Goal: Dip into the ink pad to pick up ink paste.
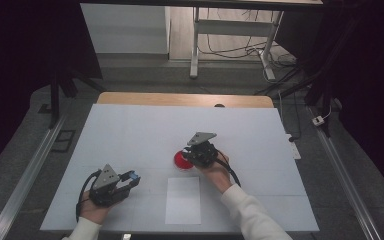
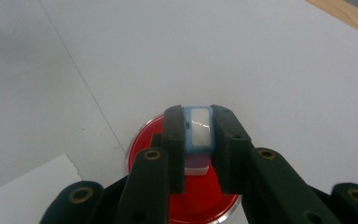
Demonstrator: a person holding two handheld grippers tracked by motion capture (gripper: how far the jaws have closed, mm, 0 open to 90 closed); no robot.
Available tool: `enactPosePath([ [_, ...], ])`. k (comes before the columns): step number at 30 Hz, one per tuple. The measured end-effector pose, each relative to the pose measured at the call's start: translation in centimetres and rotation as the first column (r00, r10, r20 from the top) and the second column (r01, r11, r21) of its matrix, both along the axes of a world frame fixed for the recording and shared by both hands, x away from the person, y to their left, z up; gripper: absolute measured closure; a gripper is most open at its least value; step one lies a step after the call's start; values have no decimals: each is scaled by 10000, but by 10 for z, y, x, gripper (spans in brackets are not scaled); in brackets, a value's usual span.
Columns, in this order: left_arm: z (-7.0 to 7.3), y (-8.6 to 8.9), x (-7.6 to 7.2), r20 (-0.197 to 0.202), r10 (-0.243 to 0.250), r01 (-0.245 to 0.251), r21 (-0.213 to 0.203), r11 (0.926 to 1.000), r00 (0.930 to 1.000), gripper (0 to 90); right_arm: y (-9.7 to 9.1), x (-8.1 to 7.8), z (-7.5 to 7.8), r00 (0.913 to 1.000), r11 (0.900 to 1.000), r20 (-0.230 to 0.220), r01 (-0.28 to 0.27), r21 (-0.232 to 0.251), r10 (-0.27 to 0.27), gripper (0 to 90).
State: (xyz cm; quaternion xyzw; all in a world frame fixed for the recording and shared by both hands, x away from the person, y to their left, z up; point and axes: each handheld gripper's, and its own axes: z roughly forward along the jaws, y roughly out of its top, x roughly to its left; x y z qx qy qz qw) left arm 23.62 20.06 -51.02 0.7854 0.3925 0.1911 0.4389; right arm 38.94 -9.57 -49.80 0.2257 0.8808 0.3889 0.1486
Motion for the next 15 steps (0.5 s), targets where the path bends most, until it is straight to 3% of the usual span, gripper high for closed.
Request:
enactPosePath([
  [9, 0, 1, 1, 2, 30, -30, -29, 10000, 10000, 646, -5, 1, 5, 9997, 9992, -236, 59, 407, -50, 748],
  [15, 0, 1, 1, -13, 34, -34, -18, 10000, 10000, 646, -4, -4, 13, 9999, 9976, 52, -91, 689, 88, 748],
])
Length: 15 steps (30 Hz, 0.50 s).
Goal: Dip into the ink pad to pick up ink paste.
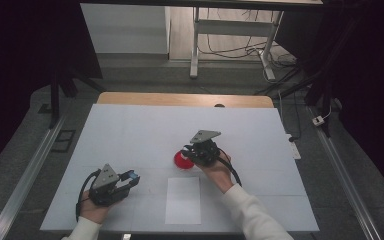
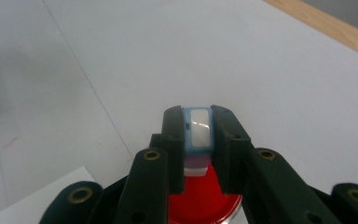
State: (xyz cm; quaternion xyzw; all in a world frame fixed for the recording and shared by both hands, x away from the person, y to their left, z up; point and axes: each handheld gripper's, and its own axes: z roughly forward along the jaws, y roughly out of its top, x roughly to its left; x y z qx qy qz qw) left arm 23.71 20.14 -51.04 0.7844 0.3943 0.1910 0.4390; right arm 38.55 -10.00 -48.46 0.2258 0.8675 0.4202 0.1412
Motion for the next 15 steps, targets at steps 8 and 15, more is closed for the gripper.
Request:
enactPosePath([
  [8, 0, 0, 0, -11, -6, 6, 8, 10000, 10000, 646, 3, -5, 7, 9996, 9998, 168, -218, 47, 217, 748],
  [15, -1, 0, 0, -18, -15, 15, 19, 10000, 10000, 646, 6, -5, 2, 9996, 9995, 58, -273, -186, 274, 748],
])
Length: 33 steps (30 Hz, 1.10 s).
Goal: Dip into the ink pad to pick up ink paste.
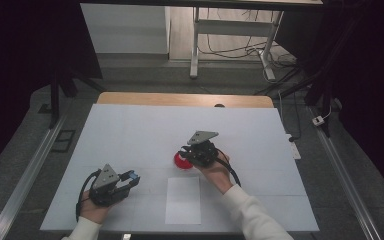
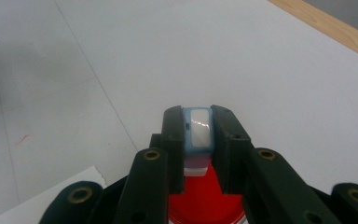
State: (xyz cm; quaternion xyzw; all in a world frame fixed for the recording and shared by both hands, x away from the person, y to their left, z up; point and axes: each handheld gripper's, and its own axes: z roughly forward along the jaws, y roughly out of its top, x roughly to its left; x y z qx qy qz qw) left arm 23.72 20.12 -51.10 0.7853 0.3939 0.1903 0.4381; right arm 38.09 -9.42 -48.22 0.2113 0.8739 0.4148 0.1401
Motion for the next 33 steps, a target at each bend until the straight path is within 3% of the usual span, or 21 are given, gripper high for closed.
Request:
enactPosePath([
  [7, 0, 0, 0, -3, -26, 26, 11, 10000, 10000, 646, 2, 1, -5, 9999, 9997, -126, 7, -234, -9, 748],
  [10, 0, 0, 0, -11, -7, 7, 3, 10000, 10000, 646, 4, 2, -11, 9999, 9983, -111, -66, -579, 60, 748],
  [17, 0, -1, 0, -9, -31, 31, 27, 10000, 10000, 646, 4, 2, -12, 9999, 9991, -129, -42, -427, 36, 748],
  [33, -1, -2, -1, -31, -56, 56, 79, 10000, 10000, 646, 6, 1, -14, 10000, 9969, 5, -28, -784, 28, 749],
])
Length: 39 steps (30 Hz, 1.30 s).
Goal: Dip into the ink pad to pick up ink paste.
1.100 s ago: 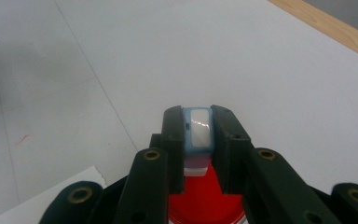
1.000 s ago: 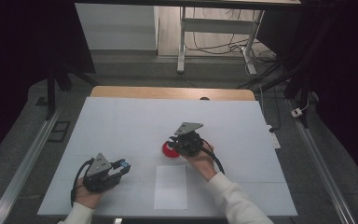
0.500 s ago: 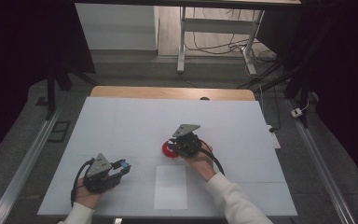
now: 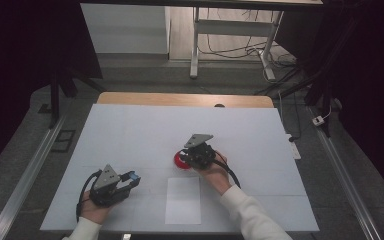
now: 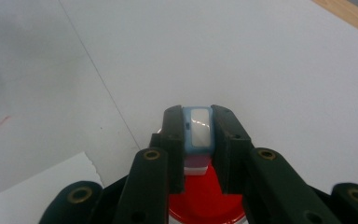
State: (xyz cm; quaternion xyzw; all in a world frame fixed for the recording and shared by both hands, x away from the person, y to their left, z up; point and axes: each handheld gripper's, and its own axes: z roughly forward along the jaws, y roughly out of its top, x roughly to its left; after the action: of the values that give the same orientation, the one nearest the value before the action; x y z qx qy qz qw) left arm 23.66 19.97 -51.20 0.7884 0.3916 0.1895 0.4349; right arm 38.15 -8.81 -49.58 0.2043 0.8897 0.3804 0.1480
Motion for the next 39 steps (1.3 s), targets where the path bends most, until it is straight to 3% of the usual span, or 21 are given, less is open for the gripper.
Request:
enactPosePath([
  [39, -3, -2, 1, -72, 22, -21, 143, 9999, 10000, 643, 0, -2, -3, 9998, 10000, 192, -41, 75, 39, 749],
])
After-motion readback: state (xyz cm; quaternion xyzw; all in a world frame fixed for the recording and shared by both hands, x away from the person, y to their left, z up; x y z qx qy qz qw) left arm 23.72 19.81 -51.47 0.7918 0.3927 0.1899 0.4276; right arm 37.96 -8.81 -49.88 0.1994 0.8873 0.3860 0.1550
